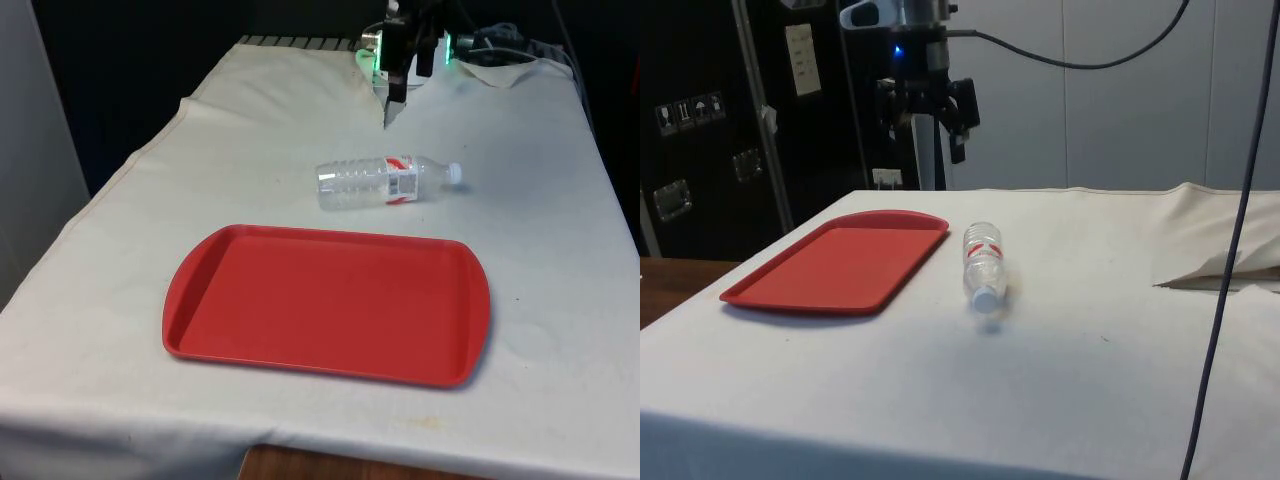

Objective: Place the bottle upright on the tray.

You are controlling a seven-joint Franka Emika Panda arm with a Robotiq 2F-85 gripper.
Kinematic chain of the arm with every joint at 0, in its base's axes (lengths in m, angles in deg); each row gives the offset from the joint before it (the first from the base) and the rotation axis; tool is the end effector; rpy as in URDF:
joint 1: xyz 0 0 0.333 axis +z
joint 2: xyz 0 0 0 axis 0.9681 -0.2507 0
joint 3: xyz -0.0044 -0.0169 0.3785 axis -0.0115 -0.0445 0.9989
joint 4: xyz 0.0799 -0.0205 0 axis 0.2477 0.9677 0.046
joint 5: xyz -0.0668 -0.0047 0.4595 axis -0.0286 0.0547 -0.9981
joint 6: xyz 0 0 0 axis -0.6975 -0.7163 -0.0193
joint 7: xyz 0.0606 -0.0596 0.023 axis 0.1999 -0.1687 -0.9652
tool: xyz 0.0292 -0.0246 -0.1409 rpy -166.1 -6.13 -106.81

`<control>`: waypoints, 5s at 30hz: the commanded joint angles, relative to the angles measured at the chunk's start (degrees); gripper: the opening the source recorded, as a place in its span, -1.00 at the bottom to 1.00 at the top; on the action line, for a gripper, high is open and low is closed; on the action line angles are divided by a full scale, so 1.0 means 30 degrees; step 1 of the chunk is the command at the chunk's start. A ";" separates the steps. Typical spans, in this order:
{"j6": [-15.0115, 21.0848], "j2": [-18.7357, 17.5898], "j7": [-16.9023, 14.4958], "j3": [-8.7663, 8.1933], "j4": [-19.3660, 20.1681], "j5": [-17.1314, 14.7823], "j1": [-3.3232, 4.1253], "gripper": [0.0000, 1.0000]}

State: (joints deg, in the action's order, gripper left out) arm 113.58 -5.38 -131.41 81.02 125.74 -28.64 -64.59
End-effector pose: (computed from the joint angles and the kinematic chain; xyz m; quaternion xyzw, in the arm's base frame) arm 0.5908 0.0204 0.3272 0.8055 0.5923 0.0023 0.0159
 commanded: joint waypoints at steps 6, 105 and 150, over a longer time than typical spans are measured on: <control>0.0535 -0.0076 -0.1165 0.0000 0.0115 0.0153 0.0000 1.00; 0.3877 0.0401 -0.6532 0.0497 0.2578 0.6379 0.0134 1.00; 0.3571 0.1280 0.1184 0.1833 0.4584 1.5241 0.0153 1.00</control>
State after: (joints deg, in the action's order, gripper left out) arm 124.23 -1.55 -127.05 86.63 139.61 17.83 -64.14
